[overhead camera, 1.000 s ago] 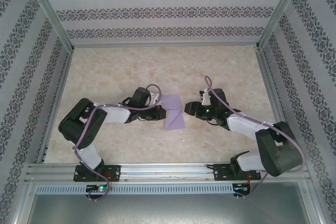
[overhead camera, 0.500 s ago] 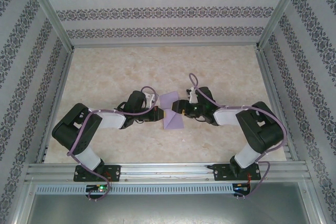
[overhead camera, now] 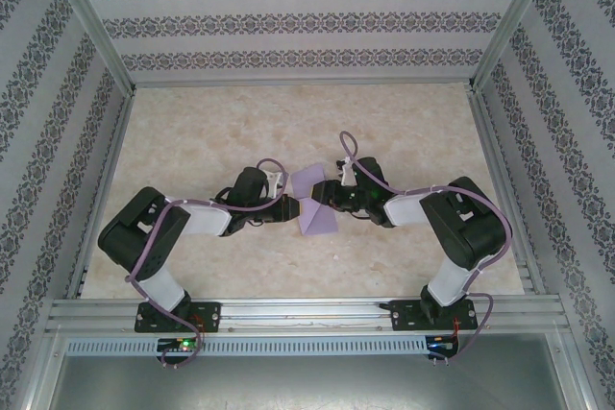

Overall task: Fold a paper plane with a square sheet of paper (fold left side to right side)
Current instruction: Turn over the paper at the center of the table.

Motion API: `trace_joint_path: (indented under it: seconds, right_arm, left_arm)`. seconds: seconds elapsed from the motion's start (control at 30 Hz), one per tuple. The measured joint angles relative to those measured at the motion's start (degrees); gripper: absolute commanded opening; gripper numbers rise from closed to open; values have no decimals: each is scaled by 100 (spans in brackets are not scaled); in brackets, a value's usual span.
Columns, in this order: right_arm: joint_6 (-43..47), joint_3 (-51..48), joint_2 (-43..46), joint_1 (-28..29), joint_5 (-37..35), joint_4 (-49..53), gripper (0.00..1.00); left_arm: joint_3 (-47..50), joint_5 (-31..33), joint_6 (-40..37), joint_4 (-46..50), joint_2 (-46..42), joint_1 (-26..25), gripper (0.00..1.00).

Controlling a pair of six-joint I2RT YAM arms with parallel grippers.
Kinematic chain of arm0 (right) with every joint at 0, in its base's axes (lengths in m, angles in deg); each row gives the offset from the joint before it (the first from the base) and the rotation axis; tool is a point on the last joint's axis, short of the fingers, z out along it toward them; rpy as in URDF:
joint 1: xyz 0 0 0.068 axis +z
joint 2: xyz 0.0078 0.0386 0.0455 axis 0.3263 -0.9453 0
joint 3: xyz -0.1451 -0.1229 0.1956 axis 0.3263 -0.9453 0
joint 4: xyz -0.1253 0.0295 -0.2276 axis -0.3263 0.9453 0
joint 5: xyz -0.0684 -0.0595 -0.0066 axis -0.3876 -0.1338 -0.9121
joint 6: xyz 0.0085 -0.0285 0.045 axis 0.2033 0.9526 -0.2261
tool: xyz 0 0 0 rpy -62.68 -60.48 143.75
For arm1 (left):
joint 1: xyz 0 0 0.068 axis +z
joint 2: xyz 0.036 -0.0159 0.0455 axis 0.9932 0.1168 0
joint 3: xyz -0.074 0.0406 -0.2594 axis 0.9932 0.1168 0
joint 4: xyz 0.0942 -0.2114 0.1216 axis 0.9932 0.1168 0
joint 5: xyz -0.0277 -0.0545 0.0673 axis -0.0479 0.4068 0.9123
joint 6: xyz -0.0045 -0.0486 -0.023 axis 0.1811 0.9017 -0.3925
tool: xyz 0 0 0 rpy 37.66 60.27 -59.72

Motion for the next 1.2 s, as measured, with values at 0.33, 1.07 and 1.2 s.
trace_joint_path:
  seconds: [0.33,1.07,1.2]
  right_arm:
    - [46,2,-146,111,-109,20,9]
    - [590,26,2660,-619,186,-522,0]
    - [332,28,2855,-614,466,-1141,0]
  left_arm:
    - [0,264,-63,258,72,0,30]
    - [254,348,-378,260,-3775,529,92]
    - [223,-212,17,-254,-3633,557,91]
